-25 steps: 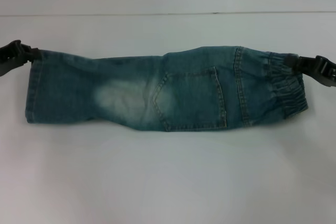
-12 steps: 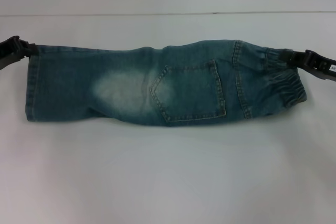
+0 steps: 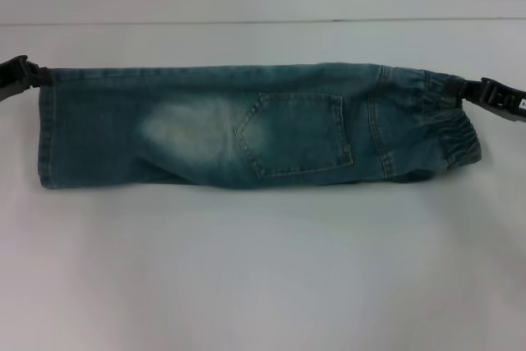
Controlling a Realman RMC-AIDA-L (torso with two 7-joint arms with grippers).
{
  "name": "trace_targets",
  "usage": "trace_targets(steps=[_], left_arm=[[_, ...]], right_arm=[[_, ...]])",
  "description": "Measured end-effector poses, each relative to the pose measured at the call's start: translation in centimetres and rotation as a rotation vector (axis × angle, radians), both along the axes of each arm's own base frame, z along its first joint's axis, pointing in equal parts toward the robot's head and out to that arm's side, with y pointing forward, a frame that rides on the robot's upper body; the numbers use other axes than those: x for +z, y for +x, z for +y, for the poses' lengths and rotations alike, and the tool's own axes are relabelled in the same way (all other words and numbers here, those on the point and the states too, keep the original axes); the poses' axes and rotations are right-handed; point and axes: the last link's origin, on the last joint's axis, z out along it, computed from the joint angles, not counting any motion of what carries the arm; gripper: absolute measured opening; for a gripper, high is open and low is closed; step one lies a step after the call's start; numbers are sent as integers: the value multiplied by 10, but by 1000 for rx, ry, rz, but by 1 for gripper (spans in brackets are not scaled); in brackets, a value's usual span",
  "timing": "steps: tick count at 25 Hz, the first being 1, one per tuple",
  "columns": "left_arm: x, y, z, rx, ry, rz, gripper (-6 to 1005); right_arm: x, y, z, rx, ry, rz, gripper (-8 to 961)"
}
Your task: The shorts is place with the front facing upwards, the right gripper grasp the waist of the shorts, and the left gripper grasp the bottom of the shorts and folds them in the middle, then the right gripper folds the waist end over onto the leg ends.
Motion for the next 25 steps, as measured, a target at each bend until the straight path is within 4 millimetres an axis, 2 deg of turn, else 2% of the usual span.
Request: trace_targets(steps=[19, 21, 25], left_arm=[[-3, -1, 4, 5, 6, 38, 48], [-4, 0, 5, 4, 8, 39, 117], [-5, 0, 4, 3, 7, 40, 255]], right_arm=[[-5, -9, 13, -4, -23, -42, 157], [-5, -9, 13, -3, -23, -44, 162], [-5, -9, 13, -6, -35, -47, 316]])
